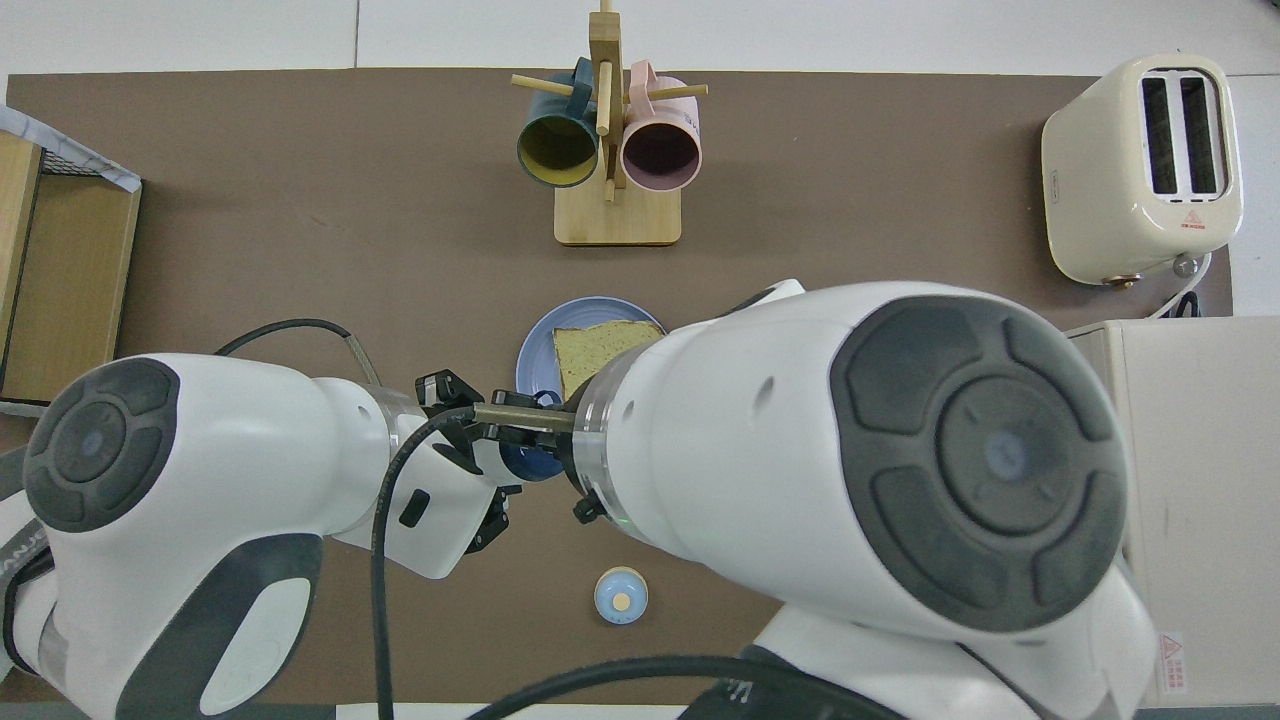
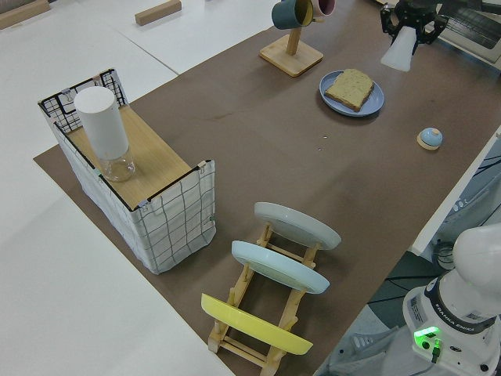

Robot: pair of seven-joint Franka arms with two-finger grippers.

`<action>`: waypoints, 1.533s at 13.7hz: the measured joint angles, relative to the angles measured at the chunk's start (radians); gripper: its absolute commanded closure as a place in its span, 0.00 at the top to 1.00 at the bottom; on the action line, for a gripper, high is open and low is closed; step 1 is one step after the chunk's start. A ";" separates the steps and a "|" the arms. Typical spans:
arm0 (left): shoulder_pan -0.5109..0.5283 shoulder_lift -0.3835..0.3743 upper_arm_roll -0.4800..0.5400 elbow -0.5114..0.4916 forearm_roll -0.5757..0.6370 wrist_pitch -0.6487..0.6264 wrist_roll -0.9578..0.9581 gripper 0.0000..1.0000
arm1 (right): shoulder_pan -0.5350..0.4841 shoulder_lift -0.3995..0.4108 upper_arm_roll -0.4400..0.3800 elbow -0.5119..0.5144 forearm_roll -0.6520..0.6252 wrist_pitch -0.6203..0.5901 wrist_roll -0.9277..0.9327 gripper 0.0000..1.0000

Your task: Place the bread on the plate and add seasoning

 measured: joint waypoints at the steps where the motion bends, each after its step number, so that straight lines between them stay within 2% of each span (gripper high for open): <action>1: 0.000 0.000 0.000 0.000 0.000 0.000 0.000 0.00 | 0.000 0.000 0.000 -0.003 0.000 0.004 0.000 0.28; 9: 0.000 0.000 0.000 -0.001 0.000 0.000 -0.002 0.00 | 0.000 0.000 0.001 -0.020 0.000 0.023 0.000 0.12; 10: 0.000 0.000 0.000 -0.002 0.000 0.000 -0.003 0.00 | 0.000 0.000 0.001 -0.020 0.000 0.023 0.000 0.09; 11: 0.000 0.000 0.000 -0.002 -0.001 0.001 -0.003 0.00 | 0.000 0.000 0.001 -0.020 0.000 0.023 0.000 0.00; 18: 0.001 -0.001 0.002 -0.002 -0.002 0.017 -0.011 0.00 | 0.001 0.003 -0.010 -0.018 0.016 0.045 0.078 0.00; 21: 0.001 -0.004 0.003 0.010 -0.010 0.036 -0.016 0.00 | 0.011 0.003 -0.096 -0.018 0.164 0.050 0.086 0.00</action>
